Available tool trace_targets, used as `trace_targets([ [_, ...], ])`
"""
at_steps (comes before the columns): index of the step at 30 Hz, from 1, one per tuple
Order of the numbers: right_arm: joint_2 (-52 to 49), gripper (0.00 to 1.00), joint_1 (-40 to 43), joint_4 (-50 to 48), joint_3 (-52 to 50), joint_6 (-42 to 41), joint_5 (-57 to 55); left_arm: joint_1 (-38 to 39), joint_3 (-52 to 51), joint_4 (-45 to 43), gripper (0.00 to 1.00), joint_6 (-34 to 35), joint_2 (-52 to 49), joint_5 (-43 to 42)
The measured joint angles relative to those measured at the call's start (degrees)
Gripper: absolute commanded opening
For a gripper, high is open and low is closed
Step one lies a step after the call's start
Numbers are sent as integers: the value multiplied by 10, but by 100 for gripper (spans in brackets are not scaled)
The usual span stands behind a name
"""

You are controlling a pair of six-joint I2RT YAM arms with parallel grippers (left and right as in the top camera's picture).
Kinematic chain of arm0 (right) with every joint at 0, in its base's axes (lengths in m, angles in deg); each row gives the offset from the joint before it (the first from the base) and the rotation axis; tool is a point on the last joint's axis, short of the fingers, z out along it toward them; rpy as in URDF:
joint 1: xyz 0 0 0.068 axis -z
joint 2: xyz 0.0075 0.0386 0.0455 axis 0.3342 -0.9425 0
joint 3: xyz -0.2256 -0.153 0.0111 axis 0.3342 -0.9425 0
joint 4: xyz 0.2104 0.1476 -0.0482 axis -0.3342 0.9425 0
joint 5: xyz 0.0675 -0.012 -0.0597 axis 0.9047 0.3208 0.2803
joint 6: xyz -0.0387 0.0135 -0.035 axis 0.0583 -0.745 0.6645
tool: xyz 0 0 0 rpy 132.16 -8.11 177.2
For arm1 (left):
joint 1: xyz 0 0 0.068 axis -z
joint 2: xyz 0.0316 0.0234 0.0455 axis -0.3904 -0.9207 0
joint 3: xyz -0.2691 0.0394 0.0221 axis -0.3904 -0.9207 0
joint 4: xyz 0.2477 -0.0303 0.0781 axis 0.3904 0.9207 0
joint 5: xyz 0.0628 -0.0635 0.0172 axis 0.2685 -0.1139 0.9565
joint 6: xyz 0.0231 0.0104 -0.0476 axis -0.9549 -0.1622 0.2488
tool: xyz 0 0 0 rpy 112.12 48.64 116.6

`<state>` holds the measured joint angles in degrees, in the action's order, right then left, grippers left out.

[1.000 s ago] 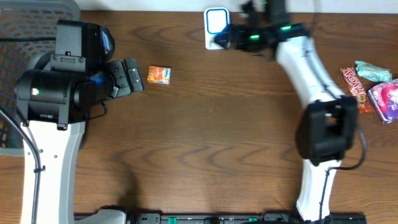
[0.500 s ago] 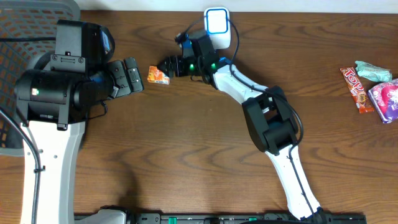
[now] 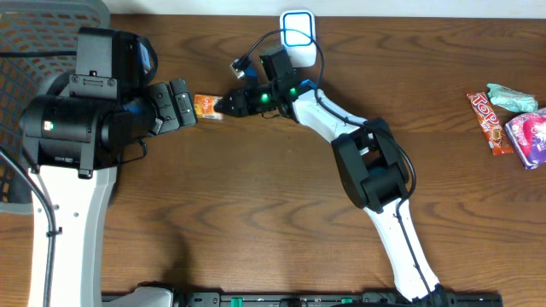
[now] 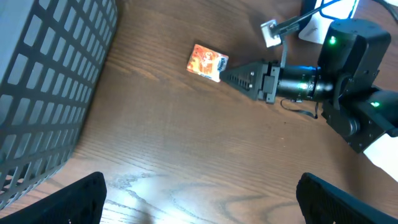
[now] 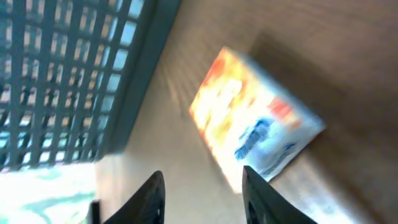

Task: Scan the item barcode
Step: 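Reach the right gripper to the orange tissue pack and grasp it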

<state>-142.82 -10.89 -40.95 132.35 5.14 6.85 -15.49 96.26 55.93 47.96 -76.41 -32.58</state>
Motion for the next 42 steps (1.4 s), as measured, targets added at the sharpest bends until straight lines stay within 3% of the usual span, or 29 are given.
trace_targets([
  [7,27,65,-8,23,0,28,-91,0,0,0,98,0,0,0],
  [12,57,67,-6,-45,0,34,-198,0,0,0,98,0,0,0],
  [17,60,63,-8,-100,0,27,-259,0,0,0,98,0,0,0],
  [26,49,60,-34,-108,0,23,-291,0,0,0,98,0,0,0],
  [31,31,49,-52,-60,0,29,-295,0,0,0,98,0,0,0],
  [36,22,47,-61,3,0,58,-287,0,0,0,98,0,0,0],
  [38,23,36,-60,35,3,71,-264,0,0,0,98,0,0,0],
  [42,30,28,-59,106,8,96,-229,0,0,0,98,0,0,0],
])
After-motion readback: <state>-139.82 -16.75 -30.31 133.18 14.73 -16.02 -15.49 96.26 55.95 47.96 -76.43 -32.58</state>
